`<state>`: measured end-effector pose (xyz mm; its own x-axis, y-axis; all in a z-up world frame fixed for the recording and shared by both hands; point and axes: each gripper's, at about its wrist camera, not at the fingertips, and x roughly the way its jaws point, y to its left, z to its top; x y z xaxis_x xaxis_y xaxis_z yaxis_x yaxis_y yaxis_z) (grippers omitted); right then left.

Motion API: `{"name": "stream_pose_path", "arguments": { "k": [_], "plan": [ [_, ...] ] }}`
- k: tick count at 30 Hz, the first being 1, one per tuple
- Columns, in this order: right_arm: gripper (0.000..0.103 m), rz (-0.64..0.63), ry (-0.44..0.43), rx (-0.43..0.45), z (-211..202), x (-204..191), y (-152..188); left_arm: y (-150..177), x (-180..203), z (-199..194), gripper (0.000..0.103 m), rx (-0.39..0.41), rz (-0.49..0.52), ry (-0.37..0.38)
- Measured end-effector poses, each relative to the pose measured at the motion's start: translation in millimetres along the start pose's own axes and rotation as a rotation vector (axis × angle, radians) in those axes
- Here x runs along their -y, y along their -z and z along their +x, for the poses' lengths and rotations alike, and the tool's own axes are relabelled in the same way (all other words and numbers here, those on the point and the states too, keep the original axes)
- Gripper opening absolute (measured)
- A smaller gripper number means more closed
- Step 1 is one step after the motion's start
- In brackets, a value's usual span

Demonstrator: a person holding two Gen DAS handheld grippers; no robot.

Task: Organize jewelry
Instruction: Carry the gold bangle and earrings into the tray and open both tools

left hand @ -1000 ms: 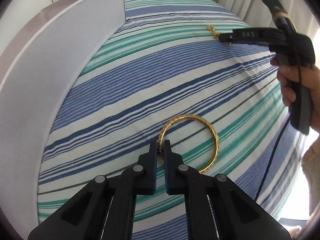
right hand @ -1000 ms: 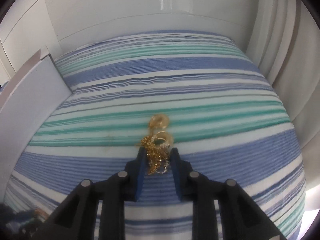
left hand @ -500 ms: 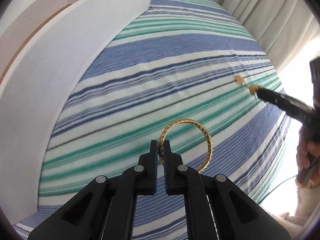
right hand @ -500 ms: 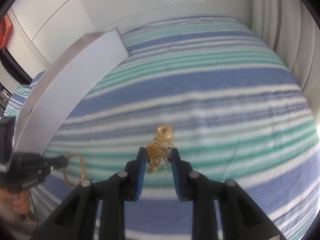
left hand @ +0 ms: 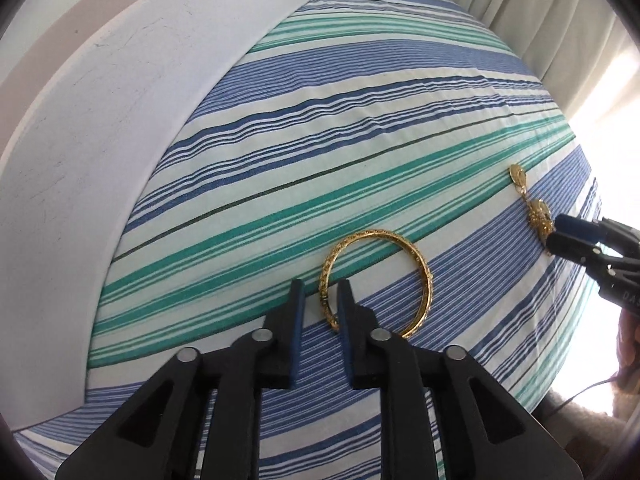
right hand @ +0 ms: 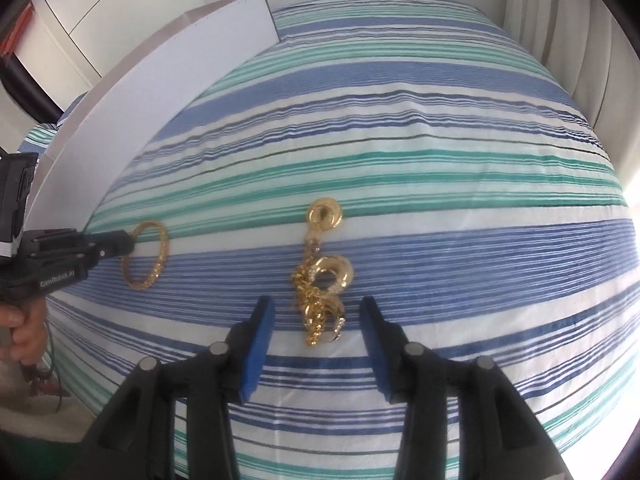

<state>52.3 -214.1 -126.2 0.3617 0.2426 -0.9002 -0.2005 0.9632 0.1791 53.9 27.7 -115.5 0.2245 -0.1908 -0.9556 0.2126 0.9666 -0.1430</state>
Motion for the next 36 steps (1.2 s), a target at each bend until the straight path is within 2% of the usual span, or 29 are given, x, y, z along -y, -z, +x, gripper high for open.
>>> {"name": "stream_pose_path", "arguments": {
  "k": [5,7,9,10,11,12,13,16,22,30,36],
  "plan": [
    [0.045,-0.039,0.037,0.003,5,-8,-3,2,0,-2,0.036,0.003,0.000,-0.011],
    [0.045,-0.051,0.053,-0.001,15,-11,-8,0,8,1,0.045,0.003,0.018,-0.032],
    [0.045,-0.079,0.087,0.017,14,-14,-8,0,19,3,0.047,0.004,0.059,-0.073],
    [0.045,-0.089,0.100,0.022,14,-15,-7,1,23,4,0.046,0.004,0.075,-0.092],
    [0.044,-0.083,0.103,0.028,13,-14,-6,1,26,4,0.031,0.006,0.087,-0.104],
    [0.040,-0.073,0.099,0.030,12,-13,-6,1,27,4,0.021,0.006,0.094,-0.102],
    [0.022,-0.064,0.098,0.031,12,-13,-6,0,29,4,0.004,-0.001,0.097,-0.089],
    [0.022,-0.006,0.047,0.048,1,-5,-5,-3,25,-2,0.003,-0.012,0.075,-0.020],
    [0.022,0.031,-0.045,0.108,-45,1,-7,-9,12,-40,0.003,0.026,0.013,0.070],
    [0.022,-0.041,-0.134,0.168,-87,-29,-39,-28,-12,-102,0.003,0.124,-0.061,0.099],
    [0.022,-0.155,-0.192,0.195,-95,-72,-84,-61,-58,-153,0.003,0.186,-0.156,0.098]
  ]
}}
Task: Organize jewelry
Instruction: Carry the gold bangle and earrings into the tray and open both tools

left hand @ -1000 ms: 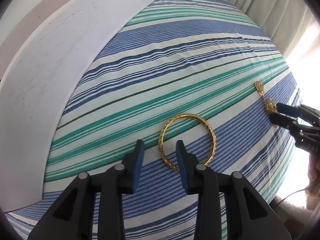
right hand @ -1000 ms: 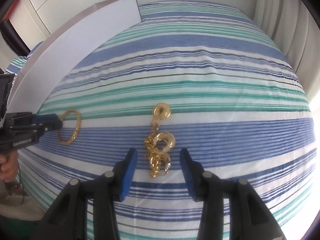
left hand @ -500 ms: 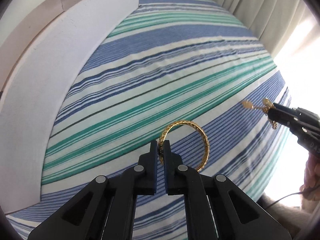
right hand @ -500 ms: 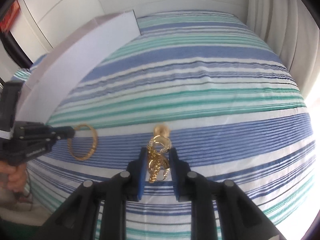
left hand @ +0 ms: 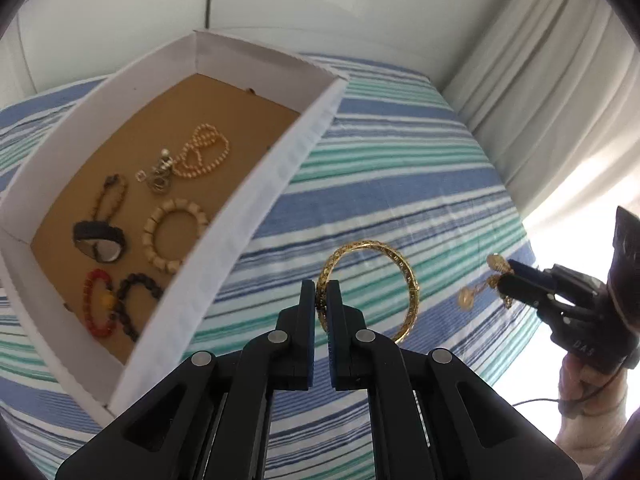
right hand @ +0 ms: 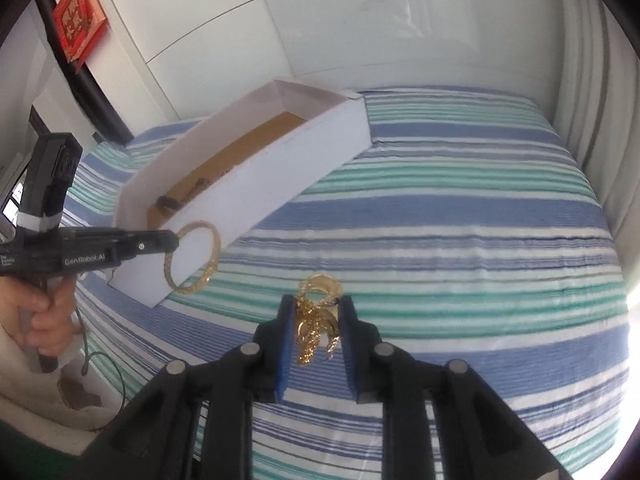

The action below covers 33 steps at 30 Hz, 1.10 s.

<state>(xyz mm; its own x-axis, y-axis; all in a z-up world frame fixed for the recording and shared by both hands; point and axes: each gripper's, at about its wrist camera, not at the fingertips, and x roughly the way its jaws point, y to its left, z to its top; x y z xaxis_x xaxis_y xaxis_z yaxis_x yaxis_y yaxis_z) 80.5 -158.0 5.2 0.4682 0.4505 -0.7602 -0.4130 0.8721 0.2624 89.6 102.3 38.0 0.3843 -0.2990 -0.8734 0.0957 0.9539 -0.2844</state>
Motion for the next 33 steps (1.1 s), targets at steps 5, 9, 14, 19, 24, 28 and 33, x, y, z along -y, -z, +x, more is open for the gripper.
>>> {"name": "stream_pose_path", "arguments": {
  "k": [5,9,14,19,24,28,33],
  "plan": [
    [0.022,-0.090,-0.064,0.070,5,-35,-67,-48,-44,-38,0.003,0.080,-0.085,-0.049],
    [0.022,-0.151,-0.097,0.117,14,-61,-123,-73,-76,-47,0.003,0.129,-0.129,-0.114],
    [0.022,-0.208,-0.128,0.111,40,-87,-175,-94,-119,-41,0.003,0.138,-0.189,-0.198],
    [0.022,-0.245,-0.123,0.043,88,-105,-198,-99,-152,-16,0.003,0.100,-0.243,-0.259],
    [0.022,-0.255,-0.077,-0.046,143,-109,-197,-100,-173,15,0.003,0.047,-0.273,-0.292],
    [0.023,-0.246,-0.057,-0.118,175,-105,-192,-100,-177,33,0.005,0.019,-0.279,-0.308],
    [0.051,-0.219,-0.053,-0.096,167,-103,-191,-96,-171,28,0.041,0.036,-0.274,-0.342]
  ]
}}
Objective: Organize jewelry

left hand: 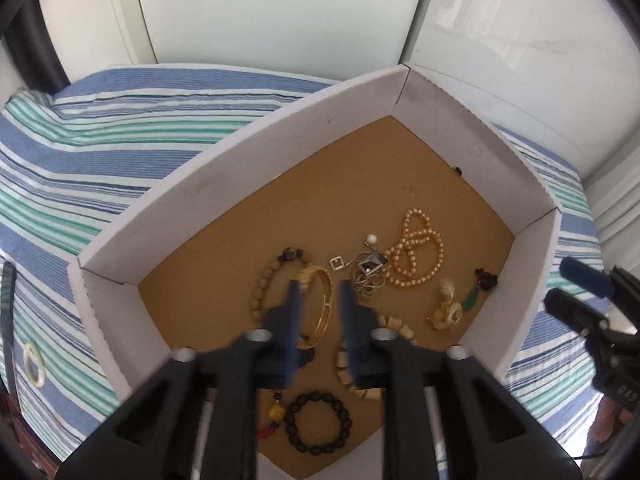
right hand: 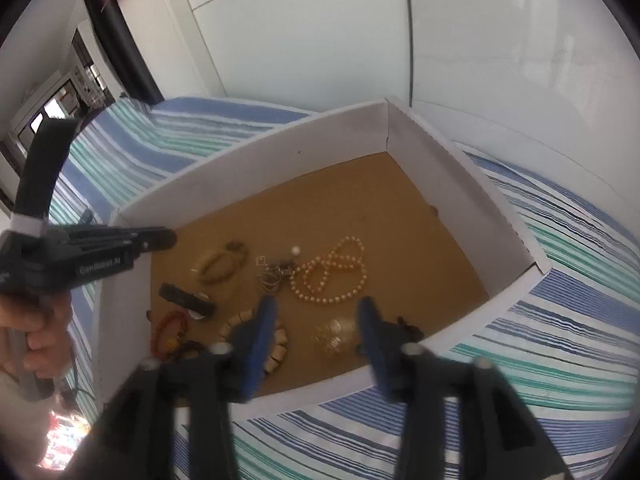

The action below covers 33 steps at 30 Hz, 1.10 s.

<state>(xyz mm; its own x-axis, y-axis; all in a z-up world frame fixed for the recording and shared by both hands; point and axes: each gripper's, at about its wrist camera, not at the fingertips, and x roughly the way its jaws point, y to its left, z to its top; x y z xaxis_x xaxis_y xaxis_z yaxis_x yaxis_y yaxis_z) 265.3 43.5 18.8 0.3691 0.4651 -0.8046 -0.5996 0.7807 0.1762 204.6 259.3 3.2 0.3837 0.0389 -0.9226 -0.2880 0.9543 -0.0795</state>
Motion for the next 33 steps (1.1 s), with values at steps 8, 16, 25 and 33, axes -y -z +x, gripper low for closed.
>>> {"name": "stream_pose_path", "arguments": {
  "k": [8,16,25,33],
  "plan": [
    [0.072,-0.020,0.060,0.075,-40,-19,-6,24,22,-51,0.101,0.185,0.047,-0.194],
    [0.074,-0.089,0.094,0.039,-48,-44,15,62,29,-70,0.101,0.102,-0.021,-0.165],
    [0.074,-0.134,0.134,-0.003,-55,-55,22,83,33,-77,0.101,0.083,-0.049,-0.222],
    [0.078,-0.120,0.141,-0.027,-50,-56,22,82,20,-80,0.101,0.063,-0.112,-0.203]
  ]
}}
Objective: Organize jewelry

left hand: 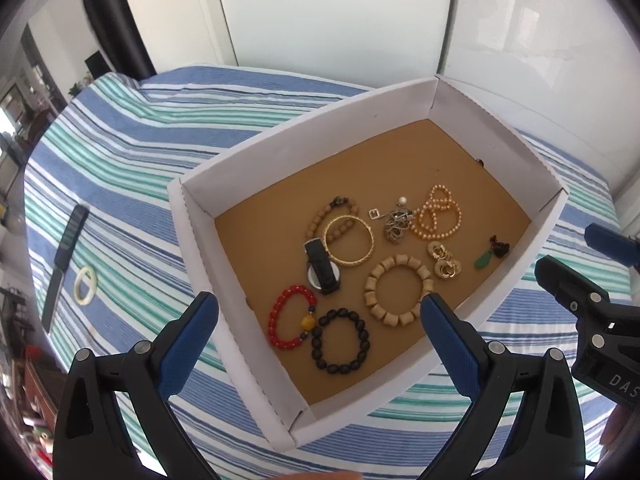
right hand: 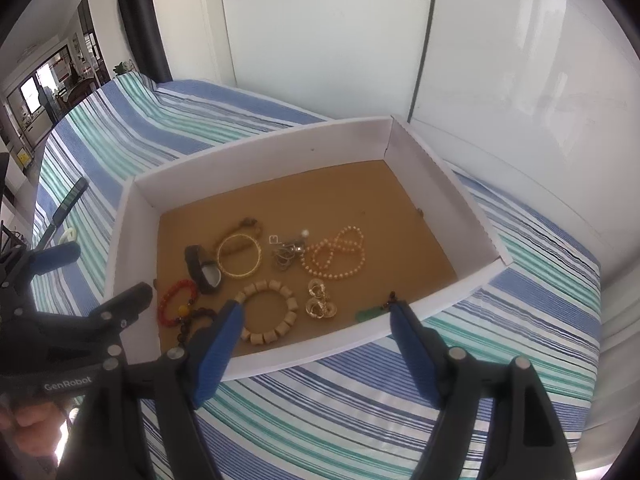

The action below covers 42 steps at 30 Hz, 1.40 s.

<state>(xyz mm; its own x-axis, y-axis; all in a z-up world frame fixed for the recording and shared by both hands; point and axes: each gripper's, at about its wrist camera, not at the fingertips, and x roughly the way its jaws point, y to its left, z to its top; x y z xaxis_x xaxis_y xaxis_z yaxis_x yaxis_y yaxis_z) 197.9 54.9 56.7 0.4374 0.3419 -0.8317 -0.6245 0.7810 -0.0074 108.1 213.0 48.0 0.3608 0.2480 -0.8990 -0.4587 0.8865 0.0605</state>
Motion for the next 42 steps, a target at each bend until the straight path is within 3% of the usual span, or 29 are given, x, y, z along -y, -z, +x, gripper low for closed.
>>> {"name": "stream_pose_path", "arguments": {
  "k": [42],
  "plan": [
    [0.079,-0.013,-0.010,-0.022,-17,-1,0,-3,-8,-17,0.101,-0.029,-0.054,0.040]
  ]
}}
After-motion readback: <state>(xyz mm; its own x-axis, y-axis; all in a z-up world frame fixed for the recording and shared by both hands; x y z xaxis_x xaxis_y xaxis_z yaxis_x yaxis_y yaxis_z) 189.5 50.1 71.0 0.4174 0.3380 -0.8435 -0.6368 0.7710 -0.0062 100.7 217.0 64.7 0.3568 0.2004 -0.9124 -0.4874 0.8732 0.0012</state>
